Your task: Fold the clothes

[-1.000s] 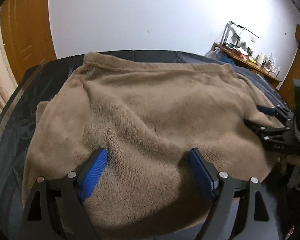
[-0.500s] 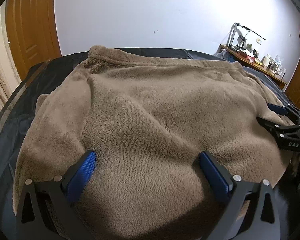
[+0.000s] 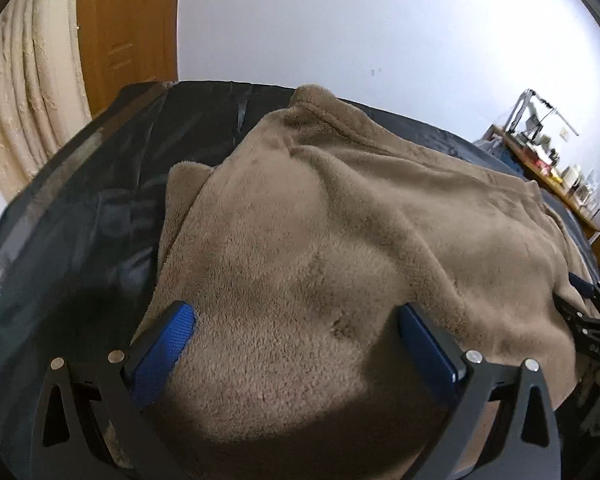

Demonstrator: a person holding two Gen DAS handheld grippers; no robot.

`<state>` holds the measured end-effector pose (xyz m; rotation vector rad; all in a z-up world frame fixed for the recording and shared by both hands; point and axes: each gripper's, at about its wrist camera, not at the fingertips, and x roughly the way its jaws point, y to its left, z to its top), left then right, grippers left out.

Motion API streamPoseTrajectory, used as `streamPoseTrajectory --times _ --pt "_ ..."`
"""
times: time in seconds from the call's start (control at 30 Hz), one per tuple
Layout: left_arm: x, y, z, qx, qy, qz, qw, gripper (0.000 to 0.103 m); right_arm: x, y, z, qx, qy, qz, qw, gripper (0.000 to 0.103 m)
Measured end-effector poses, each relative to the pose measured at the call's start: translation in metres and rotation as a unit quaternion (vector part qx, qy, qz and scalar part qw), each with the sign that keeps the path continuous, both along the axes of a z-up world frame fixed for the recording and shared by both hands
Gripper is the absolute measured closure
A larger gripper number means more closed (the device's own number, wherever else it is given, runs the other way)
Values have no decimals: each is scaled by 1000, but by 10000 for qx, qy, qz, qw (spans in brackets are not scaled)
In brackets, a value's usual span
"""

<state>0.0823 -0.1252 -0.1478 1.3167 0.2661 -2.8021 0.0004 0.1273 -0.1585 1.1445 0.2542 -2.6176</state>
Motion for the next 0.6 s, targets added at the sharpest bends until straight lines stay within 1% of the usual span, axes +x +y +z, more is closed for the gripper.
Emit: streamPoseTrajectory --times 0.17,0.23,0.33,0.4,0.47,0.53,0.6 --pt "3 7 -4 -274 147 -67 9995 1 -1 1 0 -42 -14 11 10000 14" --pt "4 5 -2 -202 166 -67 9996 1 -2 0 0 -52 -19 16 10000 14" --pt "7 6 10 9 196 -65 9998 1 -2 0 -1 -73 -35 25 10000 13" --pt "8 16 23 148 272 -233 9992 1 -3 0 -1 -88 -50 32 9999 12" --pt "7 30 32 183 325 -434 9984 1 -3 2 -1 -149 -67 52 9999 12" --pt "3 48 38 108 361 -649 9972 1 -2 4 0 -245 -59 72 9997 11" --pt "0 62 37 21 344 -797 9962 1 4 12 6 -486 -92 -8 9988 11"
